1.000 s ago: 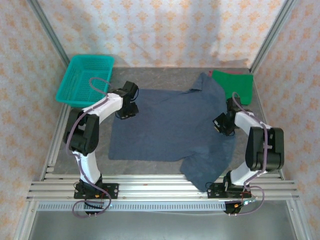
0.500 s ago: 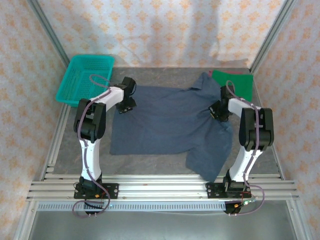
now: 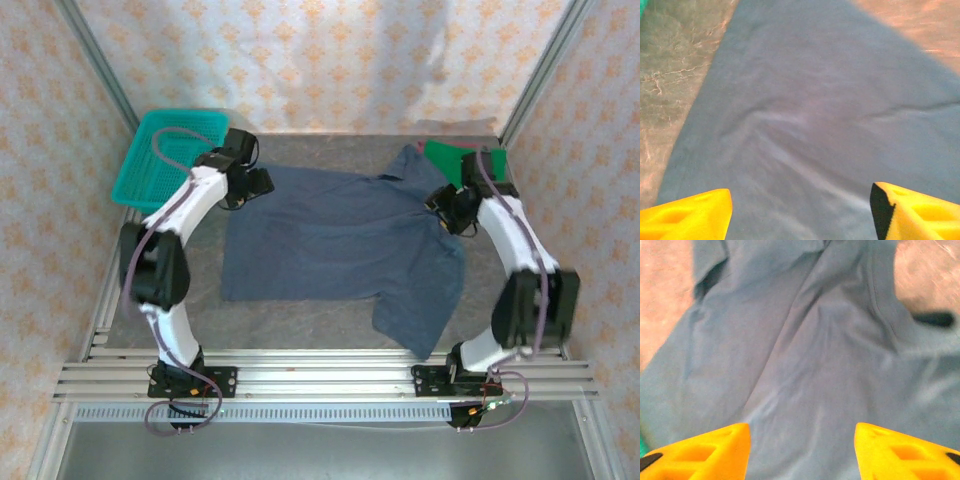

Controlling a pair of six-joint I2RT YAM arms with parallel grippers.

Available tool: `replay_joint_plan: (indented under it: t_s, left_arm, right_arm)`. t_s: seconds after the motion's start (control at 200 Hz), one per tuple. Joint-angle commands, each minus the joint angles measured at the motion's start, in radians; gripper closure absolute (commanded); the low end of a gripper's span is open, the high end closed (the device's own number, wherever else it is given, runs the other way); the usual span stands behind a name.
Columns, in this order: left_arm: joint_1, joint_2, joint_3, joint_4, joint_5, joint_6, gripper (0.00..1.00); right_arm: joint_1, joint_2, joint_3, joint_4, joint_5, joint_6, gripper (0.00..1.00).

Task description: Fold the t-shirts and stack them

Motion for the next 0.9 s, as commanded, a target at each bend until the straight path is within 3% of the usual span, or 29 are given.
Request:
replay_joint_plan:
  t_s: [0.0, 0.19, 0.335, 0.515, 0.665, 0.896]
  left_arm:
    - [-0.013, -0.227, -0.097, -0.088, 0.048, 0.001, 0.22]
    - [-0.012, -0.437, -0.318, -0.211, 0.062, -0.014, 0.19]
    - [0.005, -0.52, -0.518, -0.173, 0.081, -0.062, 0.2]
    - [0.014, -0.491, -0.649, -0.056, 0.081, -0.099, 0.25]
    - [0.024, -0.4, -0.661, 0.036, 0.094, -0.101, 0.26]
    - [0.081, -0.283, -0.69, 0.06, 0.045, -0.095, 0.34]
  right_arm:
    - [0.0, -0.217, -0.105, -0.328, -0.014, -0.041, 0.39]
    - [0.004, -0.482, -0.342, -0.587, -0.092, -0.068, 0.37]
    - [0.007, -0.581, -0.45, -0.665, -0.109, -0.091, 0.38]
    - [0.134, -0.554, -0.53, -0.548, -0.074, 0.018, 0.4]
    - [0.274, -0.456, -0.599, -0.321, -0.062, 0.166, 0.41]
    - [0.353, -0.27, -0.614, -0.13, 0.001, 0.254, 0.45]
